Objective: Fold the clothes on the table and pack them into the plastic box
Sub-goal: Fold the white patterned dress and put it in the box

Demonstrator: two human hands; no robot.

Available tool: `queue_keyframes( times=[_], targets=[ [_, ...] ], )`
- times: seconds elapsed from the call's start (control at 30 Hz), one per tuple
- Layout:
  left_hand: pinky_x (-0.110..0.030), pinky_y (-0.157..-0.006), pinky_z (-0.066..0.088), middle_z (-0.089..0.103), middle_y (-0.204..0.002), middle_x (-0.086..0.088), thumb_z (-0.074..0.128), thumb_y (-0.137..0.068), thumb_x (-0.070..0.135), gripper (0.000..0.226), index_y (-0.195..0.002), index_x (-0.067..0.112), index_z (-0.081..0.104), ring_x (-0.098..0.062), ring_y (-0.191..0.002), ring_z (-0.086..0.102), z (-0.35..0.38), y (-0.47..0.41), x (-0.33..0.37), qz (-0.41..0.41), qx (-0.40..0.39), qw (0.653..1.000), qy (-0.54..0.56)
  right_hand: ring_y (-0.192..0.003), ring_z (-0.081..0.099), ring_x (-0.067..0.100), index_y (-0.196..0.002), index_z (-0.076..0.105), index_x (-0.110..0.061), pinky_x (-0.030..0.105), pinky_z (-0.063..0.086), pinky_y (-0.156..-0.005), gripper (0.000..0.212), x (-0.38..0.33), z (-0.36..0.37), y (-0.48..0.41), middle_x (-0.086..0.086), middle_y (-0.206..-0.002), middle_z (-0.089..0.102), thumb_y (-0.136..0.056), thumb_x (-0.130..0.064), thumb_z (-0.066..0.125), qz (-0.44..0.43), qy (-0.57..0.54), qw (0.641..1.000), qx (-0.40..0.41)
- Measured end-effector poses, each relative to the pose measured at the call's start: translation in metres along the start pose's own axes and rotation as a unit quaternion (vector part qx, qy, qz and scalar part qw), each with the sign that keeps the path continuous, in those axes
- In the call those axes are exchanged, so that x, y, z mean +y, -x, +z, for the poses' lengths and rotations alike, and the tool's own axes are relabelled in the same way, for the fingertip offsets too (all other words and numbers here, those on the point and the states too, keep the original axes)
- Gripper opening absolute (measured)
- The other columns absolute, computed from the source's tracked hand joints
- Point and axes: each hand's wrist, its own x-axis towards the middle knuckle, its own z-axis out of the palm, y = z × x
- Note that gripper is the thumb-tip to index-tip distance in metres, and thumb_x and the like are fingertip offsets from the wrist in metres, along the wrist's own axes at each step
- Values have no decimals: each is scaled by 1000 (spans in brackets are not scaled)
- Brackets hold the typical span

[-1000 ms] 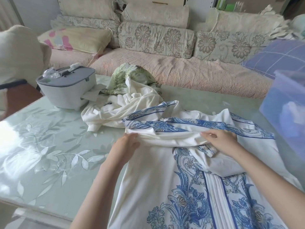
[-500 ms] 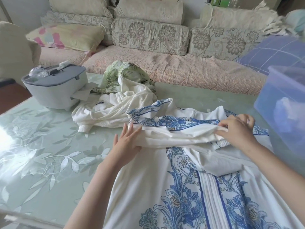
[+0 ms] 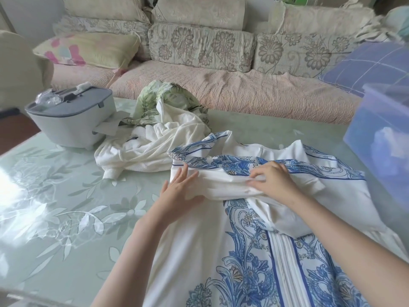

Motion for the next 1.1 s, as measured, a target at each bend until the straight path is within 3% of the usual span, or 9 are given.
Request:
queue_keyframes(
  times=[0.17,0.27,0.4,0.5,0.6,0.83,0.9,1.03,1.1],
  targets=[
    [-45,-116,-1,4,-159,8,38,-97,47,52,-147,34,28,-10,-146,-8,1,-3,-1,-22,-25,999,2,-92,57,29,-79,70,-16,30,36,-68,14,27,-20,6,9,-81,68,-83,-30,69,108,27,987,117],
    [-43,-117,-2,0,-159,2,34,-97,49,56,-149,35,20,-11,-145,-11,1,-2,1,-34,-28,999,-1,-98,55,31,-78,68,-19,32,33,-83,6,50,-36,12,10,-82,70,-76,-19,73,152,83,981,93],
    [-43,-117,-2,2,-160,-2,50,-89,56,84,-152,28,1,-19,-147,-6,7,0,7,-49,-44,997,-27,-116,47,33,-112,67,-23,35,35,-99,38,51,-42,11,7,-119,62,-75,-13,69,148,5,989,21],
    [-38,-117,13,20,-156,-2,62,-79,60,98,-152,19,11,-21,-144,13,5,2,11,-83,-20,996,1,-126,42,28,-117,66,-26,34,29,-107,33,16,-33,-5,0,-128,58,-85,-20,62,93,-82,992,25],
    [-33,-104,28,43,-138,-5,65,-79,55,82,-144,15,33,-24,-127,34,4,4,14,-131,55,990,-7,-128,40,25,-104,68,-31,35,32,-106,19,-22,-16,-27,5,-122,60,-87,-38,61,81,-136,987,5],
    [-21,-63,40,62,-95,2,71,-80,29,51,-126,16,52,-17,-87,57,11,4,23,-157,40,978,128,-125,32,29,-75,58,-15,37,25,-105,64,-84,17,-68,5,-97,57,-80,-77,42,81,-89,990,-75],
    [-11,-51,36,57,-81,7,68,-81,17,46,-125,19,54,-13,-75,54,9,4,26,-144,41,976,159,-130,28,32,-67,48,-19,43,20,-110,69,-94,22,-77,11,-109,57,-76,-85,31,109,-84,986,-97],
    [-22,-58,33,61,-96,-11,55,-83,6,58,-136,27,45,-26,-90,57,9,7,35,-104,58,978,174,-140,15,34,-128,55,-22,45,13,-111,93,-108,28,-92,15,-144,39,-67,-90,39,168,-134,969,-123],
    [-17,-63,30,58,-107,-13,52,-84,4,63,-141,30,41,-24,-94,54,9,8,37,-86,62,981,164,-139,17,34,-135,50,-23,43,13,-111,88,-115,30,-96,15,-146,37,-69,-81,53,167,-196,961,-104]
  ],
)
